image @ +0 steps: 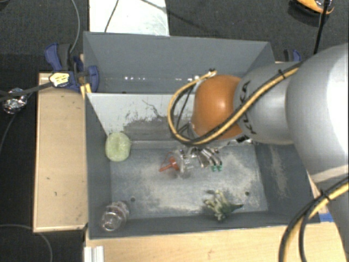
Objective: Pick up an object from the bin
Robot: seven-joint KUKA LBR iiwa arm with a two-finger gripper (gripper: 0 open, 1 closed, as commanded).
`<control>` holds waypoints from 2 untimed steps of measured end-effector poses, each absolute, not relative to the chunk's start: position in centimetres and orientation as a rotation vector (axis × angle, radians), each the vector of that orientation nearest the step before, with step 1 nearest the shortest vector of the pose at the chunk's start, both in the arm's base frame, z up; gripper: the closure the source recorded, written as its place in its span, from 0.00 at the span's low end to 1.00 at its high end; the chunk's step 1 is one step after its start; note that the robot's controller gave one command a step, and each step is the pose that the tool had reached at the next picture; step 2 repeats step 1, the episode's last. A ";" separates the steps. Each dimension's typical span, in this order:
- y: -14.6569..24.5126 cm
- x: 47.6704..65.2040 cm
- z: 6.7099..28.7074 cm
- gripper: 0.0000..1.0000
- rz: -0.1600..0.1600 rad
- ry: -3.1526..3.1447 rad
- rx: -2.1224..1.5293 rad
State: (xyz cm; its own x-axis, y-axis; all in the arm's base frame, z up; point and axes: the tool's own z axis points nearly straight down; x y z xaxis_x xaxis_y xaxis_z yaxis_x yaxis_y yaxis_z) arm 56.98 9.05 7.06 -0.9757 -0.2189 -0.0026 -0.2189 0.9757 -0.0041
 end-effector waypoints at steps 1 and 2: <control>9.0 57.0 7.2 1.00 -0.006 3.118 -0.346; 9.0 57.0 7.2 1.00 -0.006 3.118 -0.346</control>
Offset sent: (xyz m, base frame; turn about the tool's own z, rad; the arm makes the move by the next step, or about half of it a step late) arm 0.0000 0.0002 0.1290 0.0000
